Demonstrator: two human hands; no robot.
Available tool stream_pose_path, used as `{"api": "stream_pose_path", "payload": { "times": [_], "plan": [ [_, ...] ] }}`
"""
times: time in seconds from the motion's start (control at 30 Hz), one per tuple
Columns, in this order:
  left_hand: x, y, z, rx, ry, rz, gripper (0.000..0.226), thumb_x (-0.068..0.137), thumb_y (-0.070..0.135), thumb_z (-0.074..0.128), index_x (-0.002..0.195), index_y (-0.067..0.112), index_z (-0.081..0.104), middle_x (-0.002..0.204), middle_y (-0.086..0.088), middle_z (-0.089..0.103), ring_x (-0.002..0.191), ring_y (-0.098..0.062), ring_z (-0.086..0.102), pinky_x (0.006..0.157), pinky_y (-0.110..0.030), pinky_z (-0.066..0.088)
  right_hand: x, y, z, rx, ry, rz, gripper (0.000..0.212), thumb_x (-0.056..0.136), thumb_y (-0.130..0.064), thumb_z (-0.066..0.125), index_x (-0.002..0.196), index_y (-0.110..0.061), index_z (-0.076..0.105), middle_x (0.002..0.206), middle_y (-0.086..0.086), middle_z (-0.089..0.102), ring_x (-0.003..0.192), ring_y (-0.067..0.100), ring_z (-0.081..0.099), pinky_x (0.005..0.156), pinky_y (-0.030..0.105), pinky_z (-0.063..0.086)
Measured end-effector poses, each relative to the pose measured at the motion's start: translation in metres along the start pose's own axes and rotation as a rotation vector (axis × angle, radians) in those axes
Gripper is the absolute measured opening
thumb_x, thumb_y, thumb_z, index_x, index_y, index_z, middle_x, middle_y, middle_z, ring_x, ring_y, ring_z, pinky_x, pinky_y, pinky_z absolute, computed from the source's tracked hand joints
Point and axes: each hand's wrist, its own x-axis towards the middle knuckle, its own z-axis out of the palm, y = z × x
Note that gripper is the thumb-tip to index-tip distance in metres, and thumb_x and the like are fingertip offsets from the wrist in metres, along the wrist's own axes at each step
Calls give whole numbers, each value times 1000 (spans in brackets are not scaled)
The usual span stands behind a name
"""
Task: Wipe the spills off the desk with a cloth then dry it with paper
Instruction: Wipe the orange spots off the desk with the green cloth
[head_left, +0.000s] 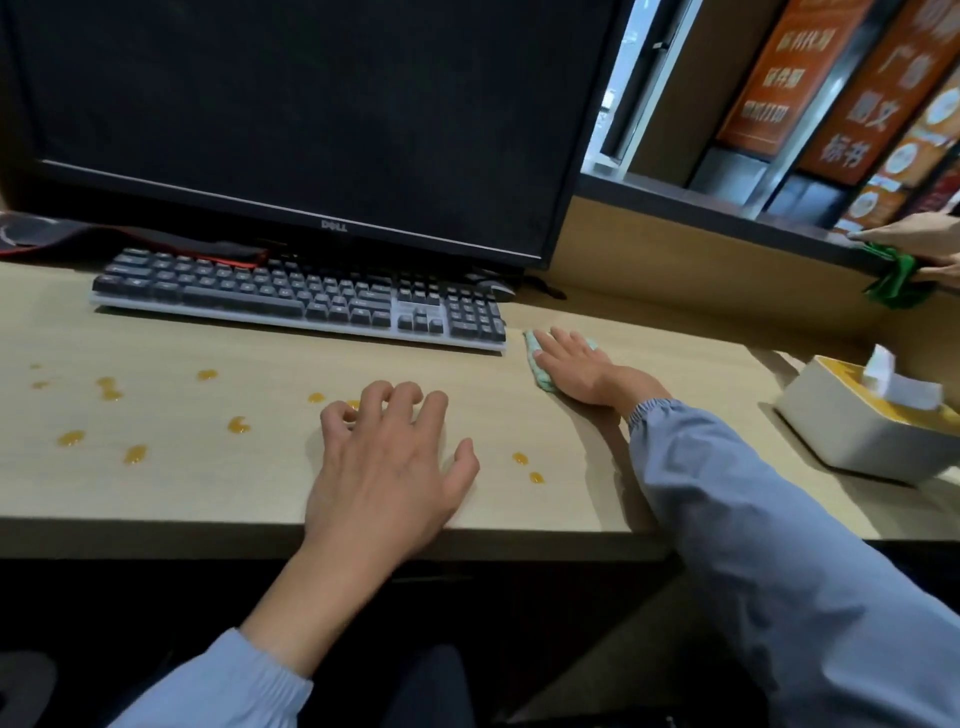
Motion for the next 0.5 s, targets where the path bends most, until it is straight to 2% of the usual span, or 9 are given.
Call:
{"api": "stream_pose_path", "payload": {
  "times": [0.3,0.5],
  "plan": [
    [-2,1,2,-15,-1,4,56,95,60,36,127,21,58,126,-3,59,124,-29,45,96,-52,31,-103,-4,26,2,3,-43,58,109,-49,13,162,-35,-6,171,-1,-9,156,24,-11,124,50,-3],
    [-2,2,-3,-7,-26,-6,54,93,56,34,127,21,58,125,-2,59,123,-28,45,95,-51,31,-127,4,39,1,8,-53,58,107,-53,11,161,-39,-8,170,-7,-12,155,20,-14,124,47,-5]
  ]
}}
